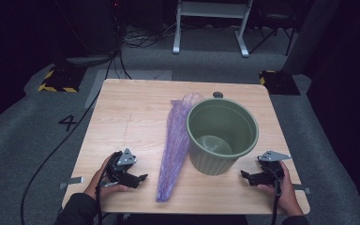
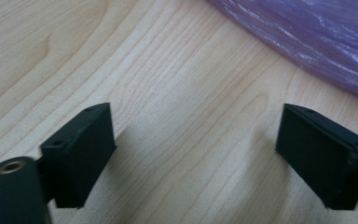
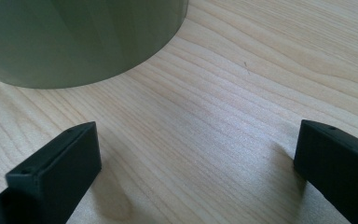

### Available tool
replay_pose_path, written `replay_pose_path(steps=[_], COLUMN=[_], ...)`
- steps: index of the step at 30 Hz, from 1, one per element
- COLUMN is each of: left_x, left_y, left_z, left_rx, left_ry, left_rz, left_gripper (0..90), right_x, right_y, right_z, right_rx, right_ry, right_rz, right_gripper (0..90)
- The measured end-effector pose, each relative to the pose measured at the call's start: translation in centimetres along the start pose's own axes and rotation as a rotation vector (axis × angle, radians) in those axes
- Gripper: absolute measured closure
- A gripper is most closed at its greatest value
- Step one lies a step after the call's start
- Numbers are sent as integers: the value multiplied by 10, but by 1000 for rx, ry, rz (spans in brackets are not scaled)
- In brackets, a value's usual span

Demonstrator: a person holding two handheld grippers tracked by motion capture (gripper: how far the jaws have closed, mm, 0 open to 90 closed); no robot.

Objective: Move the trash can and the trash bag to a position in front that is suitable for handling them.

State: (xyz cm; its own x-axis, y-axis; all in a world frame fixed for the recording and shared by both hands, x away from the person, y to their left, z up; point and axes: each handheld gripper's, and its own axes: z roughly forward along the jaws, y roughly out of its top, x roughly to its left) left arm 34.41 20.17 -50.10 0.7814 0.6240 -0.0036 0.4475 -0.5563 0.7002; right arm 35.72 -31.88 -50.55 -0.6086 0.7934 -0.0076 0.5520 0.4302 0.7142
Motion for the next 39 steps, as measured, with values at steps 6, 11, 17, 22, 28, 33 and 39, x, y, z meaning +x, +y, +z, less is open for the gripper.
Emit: replay_pose_path(steps=[6,11,17,22,28,33,39], left_x=[-4,-12,-22,-25,-24,-28,-34], left_y=[11,27,41,48,52,58,62], left_z=[-2,-3,6,19,30,36,44], left_rx=[-49,-97,-110,-81,-70,-70,-35], left_ry=[2,-19,-44,-48,-80,-87,-85], left_rz=[-3,4,30,53,50,67,99], left_gripper=[167,176,181,182,185,218,343], right_x=[0,0,0,0,0,0,0], right_y=[0,0,0,0,0,0,0], right_z=[0,0,0,0,0,0,0], right_rx=[0,-1,-1,-1,-1,-1,-1], right_ry=[-1,0,0,0,0,0,0], right_rz=[0,1,1,1,1,1,1], right_gripper=[5,4,4,5,4,4,5])
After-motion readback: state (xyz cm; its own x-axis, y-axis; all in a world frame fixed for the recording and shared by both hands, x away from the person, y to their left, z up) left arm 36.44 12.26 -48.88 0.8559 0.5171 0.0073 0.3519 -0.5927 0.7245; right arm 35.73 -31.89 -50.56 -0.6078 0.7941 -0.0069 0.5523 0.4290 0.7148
